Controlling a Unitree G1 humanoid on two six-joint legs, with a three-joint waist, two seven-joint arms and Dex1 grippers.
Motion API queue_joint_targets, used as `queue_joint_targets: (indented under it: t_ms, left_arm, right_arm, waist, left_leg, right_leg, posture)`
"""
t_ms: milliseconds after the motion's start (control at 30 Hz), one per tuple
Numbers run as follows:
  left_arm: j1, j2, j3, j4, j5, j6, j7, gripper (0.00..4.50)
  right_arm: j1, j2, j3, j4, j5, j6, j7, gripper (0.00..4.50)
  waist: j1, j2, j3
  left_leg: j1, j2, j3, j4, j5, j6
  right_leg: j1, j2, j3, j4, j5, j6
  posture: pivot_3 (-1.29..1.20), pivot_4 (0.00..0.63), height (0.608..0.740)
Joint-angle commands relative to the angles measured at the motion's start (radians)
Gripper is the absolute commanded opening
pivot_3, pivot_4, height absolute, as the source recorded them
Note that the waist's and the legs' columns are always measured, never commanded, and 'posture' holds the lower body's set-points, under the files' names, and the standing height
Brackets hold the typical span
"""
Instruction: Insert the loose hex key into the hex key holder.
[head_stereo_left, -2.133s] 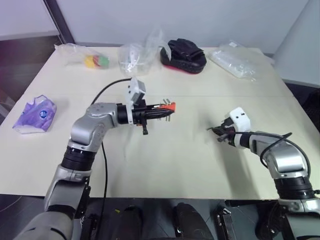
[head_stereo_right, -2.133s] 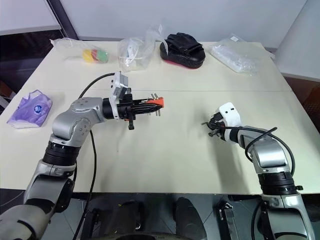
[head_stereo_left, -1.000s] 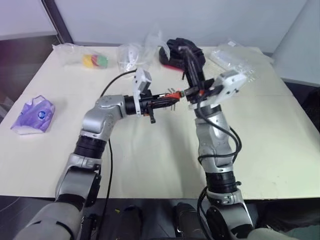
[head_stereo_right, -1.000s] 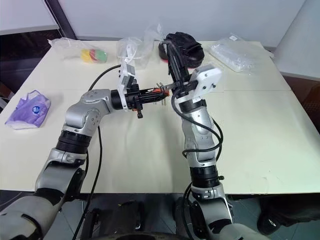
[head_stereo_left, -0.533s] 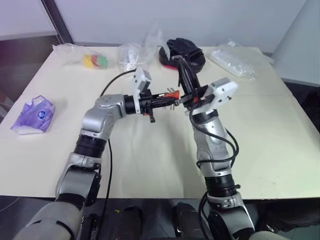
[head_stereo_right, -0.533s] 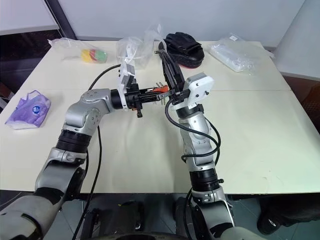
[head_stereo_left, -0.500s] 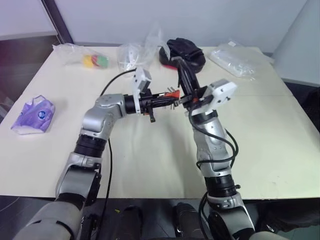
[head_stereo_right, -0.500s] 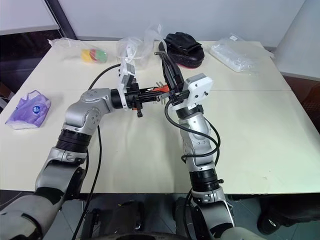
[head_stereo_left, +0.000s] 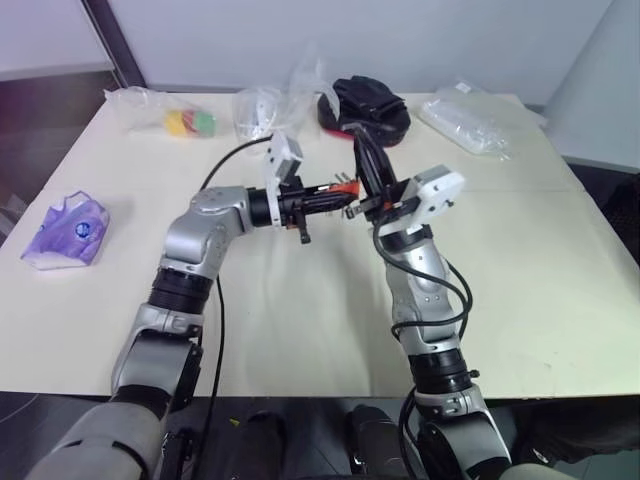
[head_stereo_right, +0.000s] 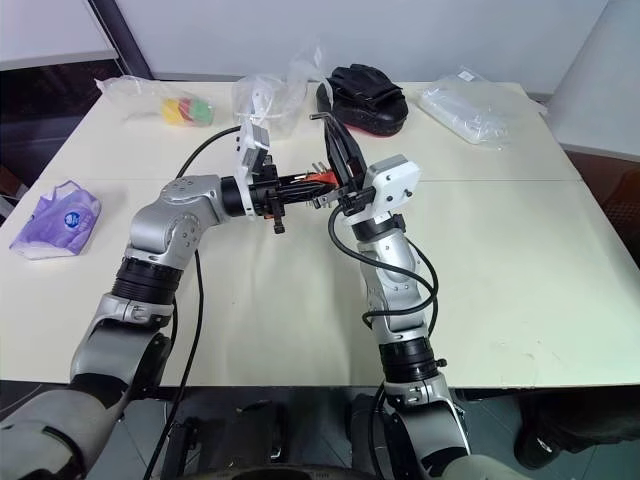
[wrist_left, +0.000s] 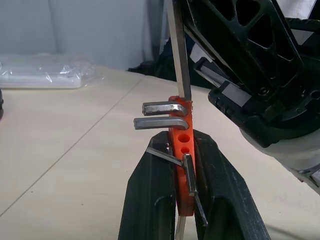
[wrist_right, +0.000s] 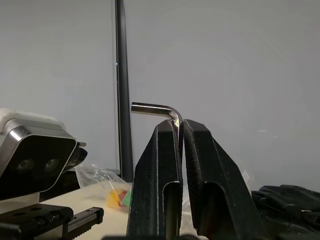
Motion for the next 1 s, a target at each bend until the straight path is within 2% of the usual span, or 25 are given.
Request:
queue_joint_targets:
  t_ms: [33, 1000]
  left_arm:
    - [-0.018, -0.001, 0.023, -0.038, -0.017, -0.005, -0.008, 0.00]
    - [-0.032, -0.016, 0.053, -0.047, -0.040, 0.030, 0.007, 0.00]
  right_arm:
    - [-0.021, 0.000, -0.003, -0.005, 0.001, -0.020, -0.003, 0.05]
    - [0.022, -0.009, -0.014, -0.021, 0.013, -0.008, -0.021, 0.05]
  waist:
    - [0.000, 0.000, 0.000]
    - [0.000, 0.000, 0.000]
  left_leg:
    - [0.000, 0.000, 0.000, 0.000, 0.000, 0.000]
    - [0.000, 0.000, 0.000, 0.000, 0.000, 0.000]
  right_leg:
    - [0.000, 0.000, 0.000, 0.000, 0.000, 0.000]
    - [0.000, 0.000, 0.000, 0.000, 0.000, 0.000]
  posture:
    - [0.00, 0.150, 0.740]
    - [0.00, 0.150, 0.740]
